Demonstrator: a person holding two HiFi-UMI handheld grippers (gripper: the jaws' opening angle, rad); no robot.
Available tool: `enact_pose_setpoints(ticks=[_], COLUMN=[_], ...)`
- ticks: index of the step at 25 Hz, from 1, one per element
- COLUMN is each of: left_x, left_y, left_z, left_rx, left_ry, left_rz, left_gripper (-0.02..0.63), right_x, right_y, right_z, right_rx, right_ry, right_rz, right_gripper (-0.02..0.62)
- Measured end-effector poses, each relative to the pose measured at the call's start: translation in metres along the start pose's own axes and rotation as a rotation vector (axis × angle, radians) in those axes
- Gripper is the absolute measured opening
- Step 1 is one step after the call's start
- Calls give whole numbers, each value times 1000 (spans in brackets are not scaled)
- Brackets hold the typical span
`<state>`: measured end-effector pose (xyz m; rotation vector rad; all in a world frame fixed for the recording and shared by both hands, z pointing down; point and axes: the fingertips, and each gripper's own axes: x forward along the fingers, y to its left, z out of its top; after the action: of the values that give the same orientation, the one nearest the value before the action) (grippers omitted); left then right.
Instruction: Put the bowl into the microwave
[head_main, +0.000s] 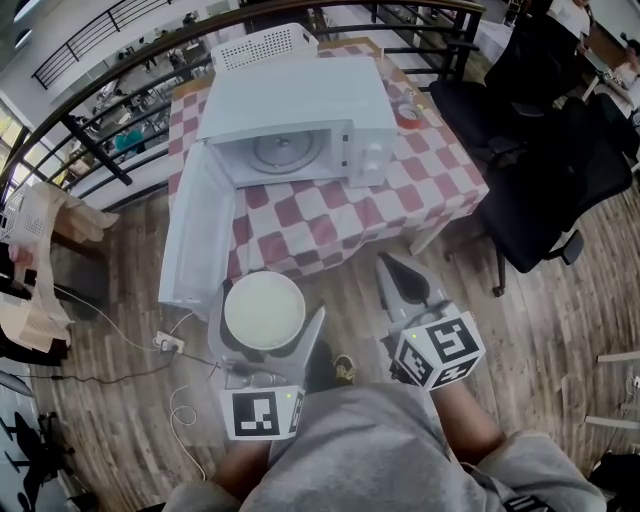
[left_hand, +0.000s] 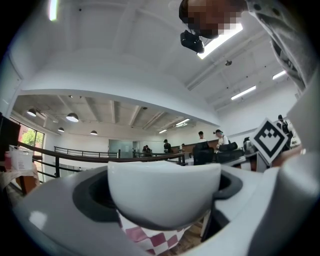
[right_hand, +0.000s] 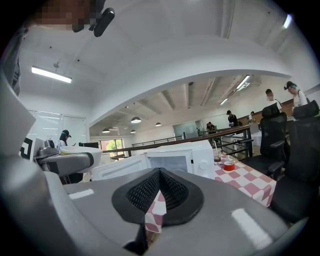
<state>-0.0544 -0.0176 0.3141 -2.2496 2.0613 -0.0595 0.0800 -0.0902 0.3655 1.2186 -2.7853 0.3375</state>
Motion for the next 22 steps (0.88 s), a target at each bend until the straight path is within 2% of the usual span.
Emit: enact_pose_setpoints(ticks=[10, 22], left_x=[22, 93], left_y=[7, 31], left_z=[-5, -14], left_rx=[-4, -15], left_ry=[-2, 12], left_rz=[-22, -48], left_gripper=[531, 531], right_x=[19, 79], right_y=[-7, -38], right_z=[3, 14], right_rx=[-3, 0], right_ry=[-3, 2], right_rz=[-7, -28], right_gripper=[-3, -3])
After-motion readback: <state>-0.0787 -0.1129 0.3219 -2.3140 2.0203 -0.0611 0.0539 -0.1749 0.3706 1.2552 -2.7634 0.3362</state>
